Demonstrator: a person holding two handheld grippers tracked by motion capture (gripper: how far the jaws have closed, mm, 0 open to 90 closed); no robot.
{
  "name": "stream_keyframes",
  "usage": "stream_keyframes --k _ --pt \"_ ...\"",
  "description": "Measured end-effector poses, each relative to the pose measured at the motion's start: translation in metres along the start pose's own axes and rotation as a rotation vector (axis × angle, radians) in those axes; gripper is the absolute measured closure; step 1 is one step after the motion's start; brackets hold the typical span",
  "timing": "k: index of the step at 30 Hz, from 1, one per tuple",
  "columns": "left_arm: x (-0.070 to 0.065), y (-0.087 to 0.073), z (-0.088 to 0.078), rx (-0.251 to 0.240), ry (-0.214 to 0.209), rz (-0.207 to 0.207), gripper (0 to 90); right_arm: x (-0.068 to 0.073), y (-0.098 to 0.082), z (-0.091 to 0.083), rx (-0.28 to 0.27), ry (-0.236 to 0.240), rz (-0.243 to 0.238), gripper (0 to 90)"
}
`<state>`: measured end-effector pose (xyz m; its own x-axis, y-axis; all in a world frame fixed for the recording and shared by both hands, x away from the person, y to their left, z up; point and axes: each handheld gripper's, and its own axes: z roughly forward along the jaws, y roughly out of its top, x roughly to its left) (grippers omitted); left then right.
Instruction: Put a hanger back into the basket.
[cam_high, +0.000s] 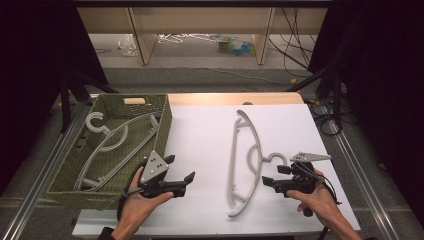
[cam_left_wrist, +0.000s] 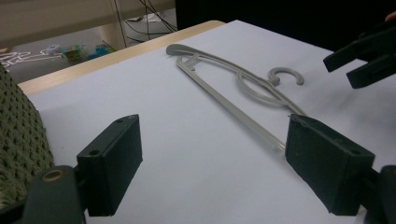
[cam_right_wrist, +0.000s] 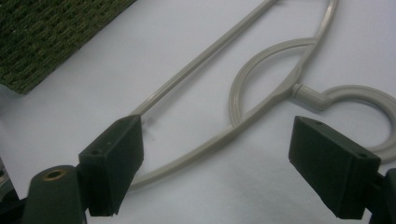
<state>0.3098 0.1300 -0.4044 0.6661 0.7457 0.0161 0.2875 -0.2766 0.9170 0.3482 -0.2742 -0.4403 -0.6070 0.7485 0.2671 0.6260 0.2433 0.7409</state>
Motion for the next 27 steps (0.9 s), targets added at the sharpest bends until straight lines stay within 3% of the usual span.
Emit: stream_keyframes --k 4,6,8,11,13,14,16,20,22,24,26,27 --pt "-0.002 -0.005 0.001 -0.012 -0.006 -0.004 17.8 0.003 0.0 0.002 0.018 -0.011 0.001 17.2" --pt "-0.003 -0.008 0.002 -0.019 -0.009 -0.002 17.9 0.003 0.0 0.004 0.02 -0.019 -0.021 16.9" --pt "-0.005 -0.011 0.002 0.001 -0.04 0.009 17.5 0.005 -0.001 0.01 0.046 -0.032 -0.011 16.9" --pt "-0.008 -0.014 0.002 -0.004 -0.047 0.016 17.4 0.006 -0.002 0.02 0.101 -0.053 -0.016 16.9" --pt "-0.008 -0.016 0.001 0.012 -0.035 0.036 17.4 0.009 -0.001 0.036 0.139 -0.099 -0.051 16.9" --pt "-0.009 -0.017 0.001 0.015 -0.032 0.03 17.4 0.009 -0.001 0.036 0.139 -0.099 -0.051 16.9" --pt "-0.009 -0.018 0.001 0.022 -0.028 0.049 17.4 0.008 0.0 0.045 0.169 -0.138 -0.1 17.0" --pt "-0.009 -0.019 0.003 0.023 -0.043 0.051 17.4 0.013 0.003 0.06 0.208 -0.173 -0.093 17.6" --pt "-0.009 -0.019 0.004 0.027 -0.038 0.049 17.5 0.017 0.004 0.064 0.256 -0.183 -0.086 19.3" --pt "-0.008 -0.02 0.005 0.032 -0.041 0.056 17.5 0.017 0.004 0.073 0.258 -0.192 -0.094 19.3" --pt "-0.009 -0.021 0.005 0.034 -0.042 0.053 17.6 0.018 0.006 0.073 0.308 -0.199 -0.113 21.8" --pt "-0.009 -0.021 0.005 0.035 -0.044 0.053 17.6 0.02 0.007 0.075 0.294 -0.231 -0.152 24.4"
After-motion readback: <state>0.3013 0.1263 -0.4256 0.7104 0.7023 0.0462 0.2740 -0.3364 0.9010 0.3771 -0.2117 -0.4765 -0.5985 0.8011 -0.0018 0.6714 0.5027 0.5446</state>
